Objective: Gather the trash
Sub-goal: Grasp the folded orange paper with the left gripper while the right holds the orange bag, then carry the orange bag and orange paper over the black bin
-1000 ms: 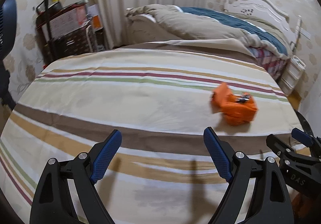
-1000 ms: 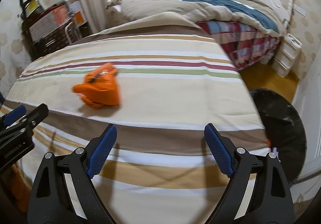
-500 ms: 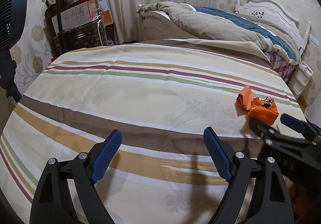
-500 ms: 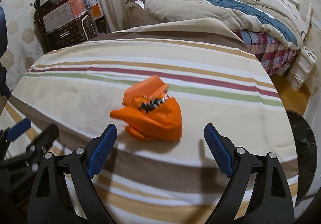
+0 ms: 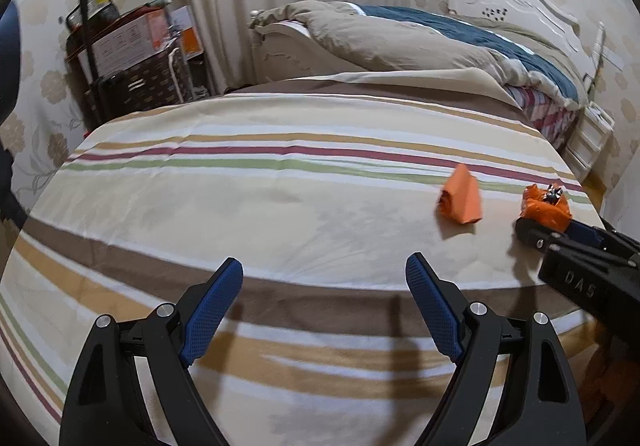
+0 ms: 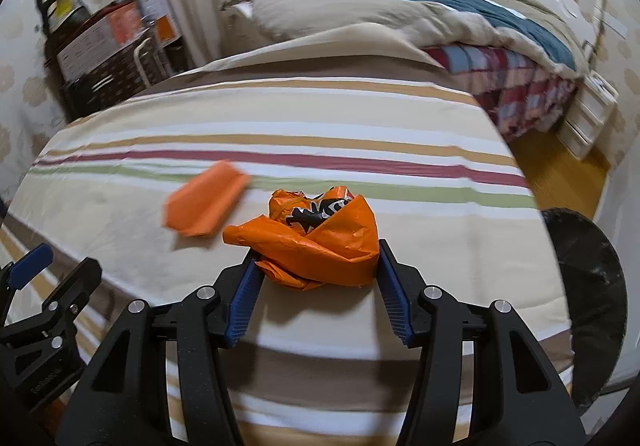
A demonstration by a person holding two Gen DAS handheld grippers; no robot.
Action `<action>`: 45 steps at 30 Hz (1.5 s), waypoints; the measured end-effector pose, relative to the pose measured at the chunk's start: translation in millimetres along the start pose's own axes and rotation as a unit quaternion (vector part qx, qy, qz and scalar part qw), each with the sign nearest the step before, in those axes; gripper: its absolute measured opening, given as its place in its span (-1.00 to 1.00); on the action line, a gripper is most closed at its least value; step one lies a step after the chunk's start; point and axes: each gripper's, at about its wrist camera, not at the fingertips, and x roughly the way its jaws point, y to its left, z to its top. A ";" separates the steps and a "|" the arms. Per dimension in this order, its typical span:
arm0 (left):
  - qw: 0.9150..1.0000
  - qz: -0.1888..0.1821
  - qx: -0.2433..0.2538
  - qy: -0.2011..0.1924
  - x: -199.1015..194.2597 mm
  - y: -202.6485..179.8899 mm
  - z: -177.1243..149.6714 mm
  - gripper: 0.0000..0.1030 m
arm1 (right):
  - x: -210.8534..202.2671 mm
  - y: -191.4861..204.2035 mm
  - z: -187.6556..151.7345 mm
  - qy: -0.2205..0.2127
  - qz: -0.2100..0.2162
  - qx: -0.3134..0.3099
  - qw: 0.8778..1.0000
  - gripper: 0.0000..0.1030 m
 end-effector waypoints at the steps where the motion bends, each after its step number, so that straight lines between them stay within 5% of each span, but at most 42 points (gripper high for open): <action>1: 1.000 -0.002 0.005 0.000 1.2 -4.0 1.1 0.62 | 0.4 -8.8 1.2 0.000 -0.003 0.008 1.000 0.03; 11: 0.999 -0.023 0.037 0.015 20.2 -46.0 18.6 0.62 | 6.0 -52.7 10.5 -0.004 -0.010 0.032 0.999 0.03; 26: 0.997 -0.032 0.055 0.034 48.0 -73.7 41.3 0.61 | 10.3 -58.9 17.2 -0.005 0.008 0.024 1.000 0.04; 36: 0.995 -0.058 0.080 0.034 47.3 -82.7 36.3 -0.24 | 10.0 -58.1 17.3 -0.004 0.006 0.021 1.000 0.04; 45: 0.995 -0.059 0.083 0.026 41.4 -81.9 33.5 -0.27 | 5.8 -57.2 13.9 -0.005 0.004 0.022 1.000 0.03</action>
